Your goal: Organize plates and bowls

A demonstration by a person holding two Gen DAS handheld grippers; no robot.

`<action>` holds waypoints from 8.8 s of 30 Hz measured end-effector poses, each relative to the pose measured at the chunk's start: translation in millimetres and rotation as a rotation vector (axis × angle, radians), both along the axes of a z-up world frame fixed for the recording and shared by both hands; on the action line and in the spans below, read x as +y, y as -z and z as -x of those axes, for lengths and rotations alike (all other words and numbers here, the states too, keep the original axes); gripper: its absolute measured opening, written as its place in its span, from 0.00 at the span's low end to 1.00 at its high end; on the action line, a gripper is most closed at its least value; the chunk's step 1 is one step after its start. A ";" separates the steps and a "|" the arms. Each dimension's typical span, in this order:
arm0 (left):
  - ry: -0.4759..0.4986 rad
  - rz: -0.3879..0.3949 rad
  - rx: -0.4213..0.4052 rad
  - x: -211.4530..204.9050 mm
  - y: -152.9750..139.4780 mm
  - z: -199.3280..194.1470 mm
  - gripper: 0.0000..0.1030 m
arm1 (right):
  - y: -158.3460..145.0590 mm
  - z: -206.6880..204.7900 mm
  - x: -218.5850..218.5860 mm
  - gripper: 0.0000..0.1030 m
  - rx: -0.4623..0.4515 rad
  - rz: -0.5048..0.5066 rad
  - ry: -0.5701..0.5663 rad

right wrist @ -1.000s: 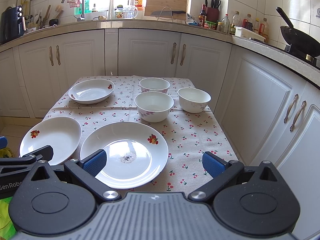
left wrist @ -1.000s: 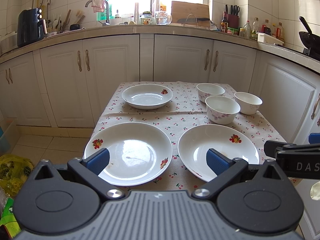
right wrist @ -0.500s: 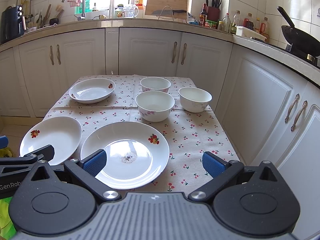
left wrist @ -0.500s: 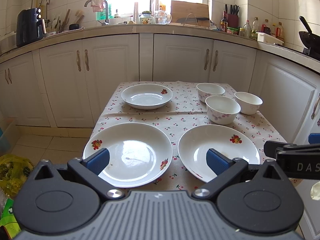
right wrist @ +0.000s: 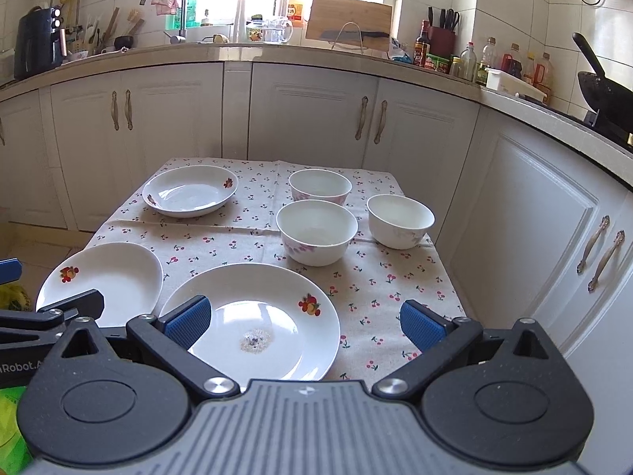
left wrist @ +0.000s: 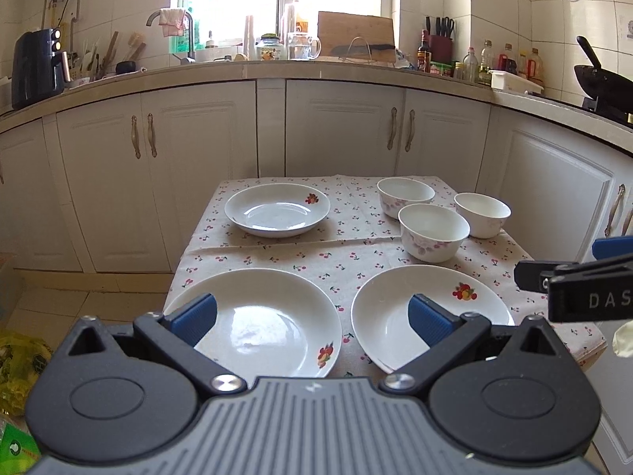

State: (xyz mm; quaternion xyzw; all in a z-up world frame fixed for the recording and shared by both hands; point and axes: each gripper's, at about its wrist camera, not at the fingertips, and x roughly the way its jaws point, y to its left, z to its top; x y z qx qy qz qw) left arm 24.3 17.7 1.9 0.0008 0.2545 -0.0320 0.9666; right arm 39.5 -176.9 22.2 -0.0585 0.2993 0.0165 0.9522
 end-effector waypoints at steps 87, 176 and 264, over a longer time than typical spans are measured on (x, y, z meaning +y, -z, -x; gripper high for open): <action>0.485 -0.125 0.158 111.1 97.7 -106.9 0.92 | 92.9 -236.8 130.1 0.71 0.451 -0.176 -0.716; 0.393 -0.047 0.078 -16.8 41.1 -77.8 0.99 | 117.6 -30.1 -28.2 1.00 0.175 -0.026 -0.519; 0.933 -0.130 0.800 -96.8 65.0 -251.8 0.86 | 108.2 -37.1 -32.2 1.00 0.141 -0.028 -0.504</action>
